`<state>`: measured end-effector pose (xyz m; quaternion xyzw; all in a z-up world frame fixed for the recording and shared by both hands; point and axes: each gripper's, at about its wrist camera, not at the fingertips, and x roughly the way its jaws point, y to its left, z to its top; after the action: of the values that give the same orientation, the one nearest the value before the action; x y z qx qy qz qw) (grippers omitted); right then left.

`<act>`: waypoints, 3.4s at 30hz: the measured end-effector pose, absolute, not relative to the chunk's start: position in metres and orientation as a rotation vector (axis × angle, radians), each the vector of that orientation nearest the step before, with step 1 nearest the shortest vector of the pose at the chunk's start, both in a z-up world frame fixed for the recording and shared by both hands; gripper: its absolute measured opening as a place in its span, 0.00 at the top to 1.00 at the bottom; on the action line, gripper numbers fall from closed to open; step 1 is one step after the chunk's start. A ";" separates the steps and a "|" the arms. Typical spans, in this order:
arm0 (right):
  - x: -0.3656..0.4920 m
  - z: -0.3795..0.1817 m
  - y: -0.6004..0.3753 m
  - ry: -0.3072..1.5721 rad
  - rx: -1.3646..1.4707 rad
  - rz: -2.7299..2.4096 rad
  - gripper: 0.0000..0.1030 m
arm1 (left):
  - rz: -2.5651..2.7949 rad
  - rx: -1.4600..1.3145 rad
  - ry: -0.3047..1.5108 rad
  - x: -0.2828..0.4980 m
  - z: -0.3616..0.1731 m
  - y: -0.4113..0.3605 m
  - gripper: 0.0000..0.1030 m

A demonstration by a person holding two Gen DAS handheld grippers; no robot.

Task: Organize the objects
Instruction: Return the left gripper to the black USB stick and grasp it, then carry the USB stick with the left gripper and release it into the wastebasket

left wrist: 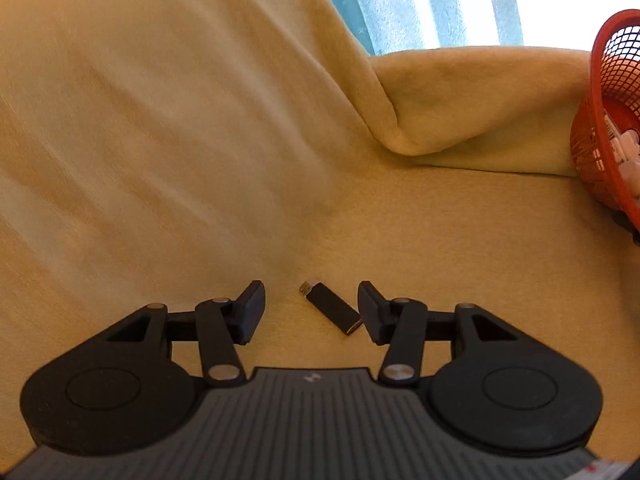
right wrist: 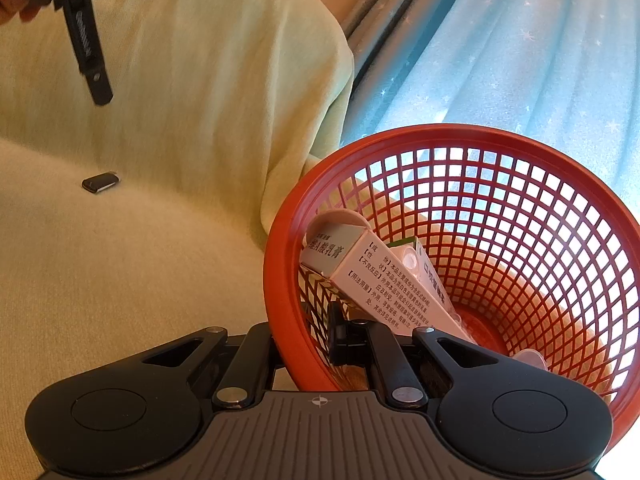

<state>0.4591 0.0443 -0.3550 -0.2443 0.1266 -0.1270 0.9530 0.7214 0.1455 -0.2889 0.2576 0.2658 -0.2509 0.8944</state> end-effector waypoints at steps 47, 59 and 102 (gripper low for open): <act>0.458 -0.355 0.043 0.257 -0.498 -0.256 0.97 | -0.589 0.614 0.651 0.678 -0.293 0.158 0.83; 0.457 -0.354 0.042 0.254 -0.489 -0.254 0.97 | -0.819 0.715 0.476 0.597 -0.237 0.107 0.83; 0.444 -0.296 0.042 0.367 -0.566 -0.104 1.00 | -0.882 0.557 0.380 0.594 -0.188 0.042 0.67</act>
<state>0.4442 0.0423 -0.2964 -0.2774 0.1801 -0.0510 0.9424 0.5944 0.0417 -0.1876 0.2645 0.1805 -0.4189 0.8497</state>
